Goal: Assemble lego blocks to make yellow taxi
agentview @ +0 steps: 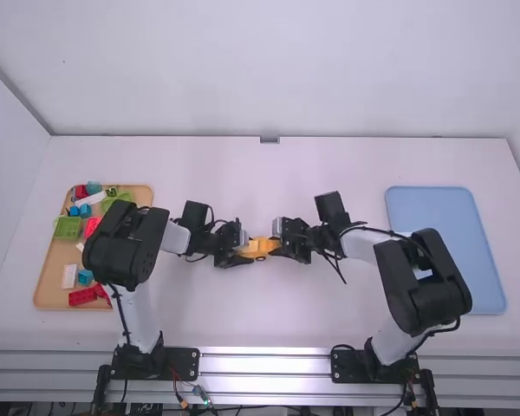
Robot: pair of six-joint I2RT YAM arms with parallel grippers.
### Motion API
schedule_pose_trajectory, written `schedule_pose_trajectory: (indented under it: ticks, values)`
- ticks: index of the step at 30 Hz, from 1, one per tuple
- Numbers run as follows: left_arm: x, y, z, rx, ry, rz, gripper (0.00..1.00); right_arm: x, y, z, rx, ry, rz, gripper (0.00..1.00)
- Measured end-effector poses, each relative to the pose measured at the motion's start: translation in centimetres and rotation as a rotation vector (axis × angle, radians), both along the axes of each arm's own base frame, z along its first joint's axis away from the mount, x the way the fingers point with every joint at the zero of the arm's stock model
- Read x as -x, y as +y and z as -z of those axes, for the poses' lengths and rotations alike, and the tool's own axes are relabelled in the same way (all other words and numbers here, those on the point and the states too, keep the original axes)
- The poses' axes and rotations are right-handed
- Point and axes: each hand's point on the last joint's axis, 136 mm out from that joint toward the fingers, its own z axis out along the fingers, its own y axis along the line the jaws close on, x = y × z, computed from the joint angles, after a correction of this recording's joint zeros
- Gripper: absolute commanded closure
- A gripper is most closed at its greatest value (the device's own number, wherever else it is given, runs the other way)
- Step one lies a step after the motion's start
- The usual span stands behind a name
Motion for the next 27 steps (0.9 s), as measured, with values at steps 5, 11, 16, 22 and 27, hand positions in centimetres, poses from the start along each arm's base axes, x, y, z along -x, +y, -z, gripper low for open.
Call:
schedule_pose_trajectory:
  ticks: [5, 11, 16, 22, 27]
  values:
    - [-0.6, -1.3, -0.6, 0.000, -0.054, 0.049, 0.72, -1.2, 0.8, 0.0, -0.036, 0.000, -0.017, 0.97]
    - [-0.3, -2.9, 0.7, 0.040, -0.028, 0.097, 0.69, -1.6, 1.2, 0.9, -0.016, 0.068, -0.019, 1.00]
    - [-1.0, -3.3, 0.6, 0.060, -0.020, 0.103, 0.69, -1.4, 1.5, 1.3, 0.012, 0.062, -0.024, 1.00]
    - [-1.3, -3.3, 0.6, 0.058, -0.005, 0.080, 0.68, -1.6, 1.2, 1.9, 0.049, 0.057, -0.008, 1.00]
    - [-1.7, -3.3, 0.5, 0.055, -0.013, 0.068, 0.68, -2.1, 1.1, 2.0, 0.055, 0.021, 0.001, 1.00]
